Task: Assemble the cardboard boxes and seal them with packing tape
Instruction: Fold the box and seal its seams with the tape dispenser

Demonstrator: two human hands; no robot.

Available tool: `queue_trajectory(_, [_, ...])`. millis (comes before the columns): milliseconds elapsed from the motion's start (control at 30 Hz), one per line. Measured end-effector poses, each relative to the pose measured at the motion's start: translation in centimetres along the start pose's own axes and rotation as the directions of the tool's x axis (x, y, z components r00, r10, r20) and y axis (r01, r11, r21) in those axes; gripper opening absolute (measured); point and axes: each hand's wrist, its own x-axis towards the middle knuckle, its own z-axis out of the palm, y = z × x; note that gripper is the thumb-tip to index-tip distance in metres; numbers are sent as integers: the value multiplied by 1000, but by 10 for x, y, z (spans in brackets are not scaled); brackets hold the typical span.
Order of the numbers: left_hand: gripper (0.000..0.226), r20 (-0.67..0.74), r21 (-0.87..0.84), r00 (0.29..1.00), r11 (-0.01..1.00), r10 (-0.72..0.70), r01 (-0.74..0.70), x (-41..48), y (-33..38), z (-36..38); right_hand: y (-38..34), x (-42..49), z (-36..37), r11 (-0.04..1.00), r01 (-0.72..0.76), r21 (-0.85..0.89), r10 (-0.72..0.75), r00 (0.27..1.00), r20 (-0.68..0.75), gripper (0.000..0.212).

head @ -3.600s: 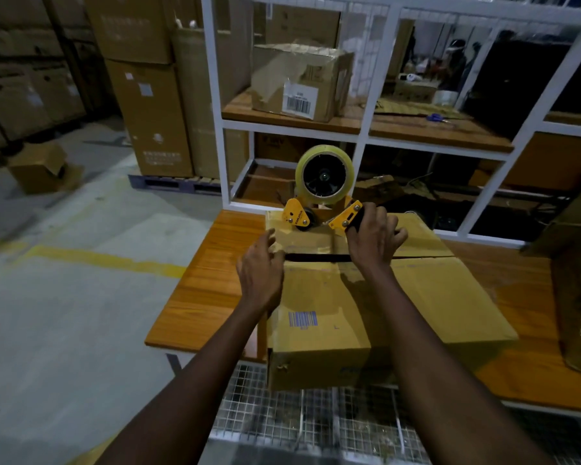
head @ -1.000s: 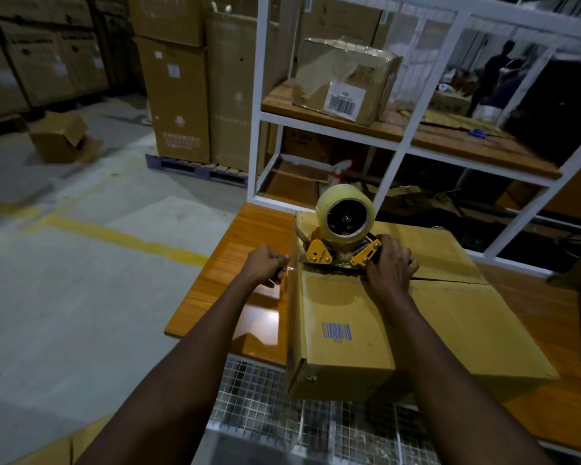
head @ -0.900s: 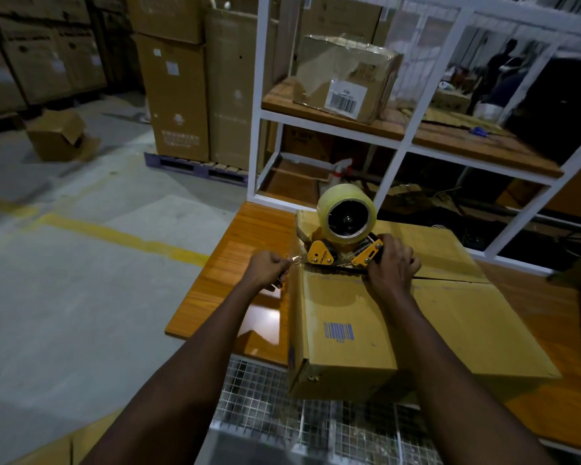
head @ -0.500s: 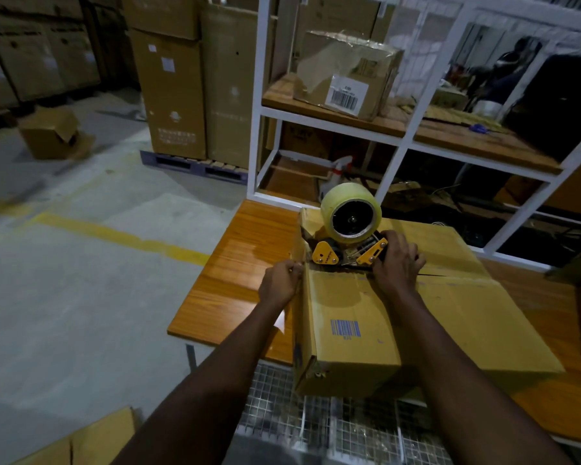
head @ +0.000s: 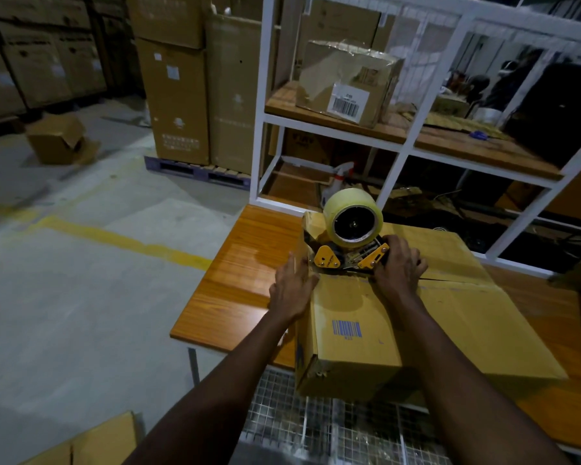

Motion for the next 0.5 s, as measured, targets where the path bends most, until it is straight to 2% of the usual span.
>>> queue_trajectory(67, [77, 199, -21, 972, 991, -124, 131, -6, -4, 4, 0, 0, 0, 1000, -7, 0, 7, 1000, -7, 46])
queue_trajectory(133, [88, 271, -27, 944, 979, -186, 201, -6, -9, 3, 1, 0, 0, 1000, -9, 3, 9, 1000, -8, 45])
queue_trajectory(167, [86, 264, 13, 945, 981, -192, 195, -4, -9, -1, 1, 0, 0, 1000, -7, 4, 7, 1000, -9, 44])
queue_trajectory(233, [85, 173, 100, 975, 987, -140, 124, 3, -8, -12, 1, 1, 0, 1000, -1, 9, 1, 1000, -10, 43])
queue_trajectory(300, [95, 118, 141, 992, 990, -38, 21, 15, -5, -25, 2, 1, 0, 1000, 3, 7, -3, 1000, -9, 42])
queue_trajectory(367, [103, 163, 165, 986, 985, 19, -46, 28, -5, -33, 0, 2, -1, 1000, 1, -3, -1, 1000, -9, 41])
queue_trajectory(500, [123, 249, 158, 967, 983, 52, -94, 46, -8, -39, -1, 4, -3, 1000, 8, -5, -8, 1000, -5, 41])
